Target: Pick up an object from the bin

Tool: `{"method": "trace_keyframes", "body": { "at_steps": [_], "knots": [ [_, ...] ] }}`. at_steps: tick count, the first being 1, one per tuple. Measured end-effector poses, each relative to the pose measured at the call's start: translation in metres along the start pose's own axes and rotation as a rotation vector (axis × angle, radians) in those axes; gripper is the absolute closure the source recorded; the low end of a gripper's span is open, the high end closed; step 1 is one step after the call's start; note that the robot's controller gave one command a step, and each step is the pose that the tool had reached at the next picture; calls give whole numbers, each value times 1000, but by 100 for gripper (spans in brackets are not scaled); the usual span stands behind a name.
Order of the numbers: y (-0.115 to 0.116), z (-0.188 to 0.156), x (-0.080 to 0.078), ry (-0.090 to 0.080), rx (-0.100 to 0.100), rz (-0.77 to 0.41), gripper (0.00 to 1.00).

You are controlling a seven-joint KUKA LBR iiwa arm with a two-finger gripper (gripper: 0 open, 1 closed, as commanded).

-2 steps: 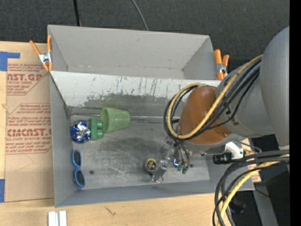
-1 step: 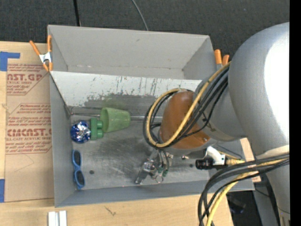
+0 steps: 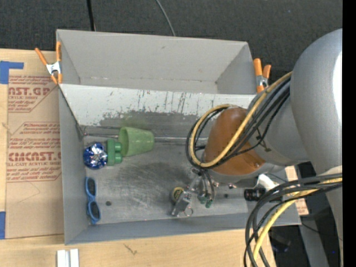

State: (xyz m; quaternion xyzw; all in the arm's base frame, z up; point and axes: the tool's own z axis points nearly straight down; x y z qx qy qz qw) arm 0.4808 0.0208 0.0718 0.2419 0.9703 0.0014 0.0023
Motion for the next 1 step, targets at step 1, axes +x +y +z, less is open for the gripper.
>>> {"method": "trace_keyframes", "body": {
  "at_steps": [1],
  "knots": [
    [1, -2, 1, 2, 0, -2, 100]
  ]
}}
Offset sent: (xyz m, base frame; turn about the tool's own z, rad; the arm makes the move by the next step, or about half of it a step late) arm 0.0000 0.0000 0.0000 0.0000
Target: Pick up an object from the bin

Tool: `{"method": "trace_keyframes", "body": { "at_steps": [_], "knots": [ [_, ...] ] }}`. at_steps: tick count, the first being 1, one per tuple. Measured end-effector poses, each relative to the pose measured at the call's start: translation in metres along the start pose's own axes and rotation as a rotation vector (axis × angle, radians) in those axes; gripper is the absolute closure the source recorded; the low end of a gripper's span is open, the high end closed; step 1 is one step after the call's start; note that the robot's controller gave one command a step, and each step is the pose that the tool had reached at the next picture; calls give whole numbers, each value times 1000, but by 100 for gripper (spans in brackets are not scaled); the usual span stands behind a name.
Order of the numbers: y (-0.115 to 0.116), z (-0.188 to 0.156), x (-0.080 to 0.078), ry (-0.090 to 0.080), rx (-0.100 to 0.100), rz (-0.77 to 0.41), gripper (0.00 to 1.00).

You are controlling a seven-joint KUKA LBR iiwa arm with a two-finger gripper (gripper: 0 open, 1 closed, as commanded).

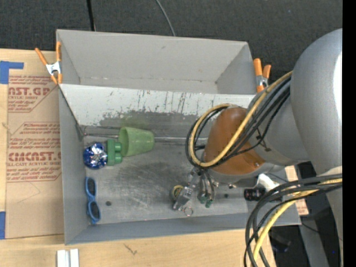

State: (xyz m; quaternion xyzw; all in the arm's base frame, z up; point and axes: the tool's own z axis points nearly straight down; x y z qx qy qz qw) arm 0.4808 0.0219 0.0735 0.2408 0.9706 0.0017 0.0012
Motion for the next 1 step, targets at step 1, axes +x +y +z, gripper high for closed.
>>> {"method": "trace_keyframes", "body": {
  "at_steps": [1],
  "knots": [
    [2, -129, -2, -5, 0, -1, 100]
  ]
}}
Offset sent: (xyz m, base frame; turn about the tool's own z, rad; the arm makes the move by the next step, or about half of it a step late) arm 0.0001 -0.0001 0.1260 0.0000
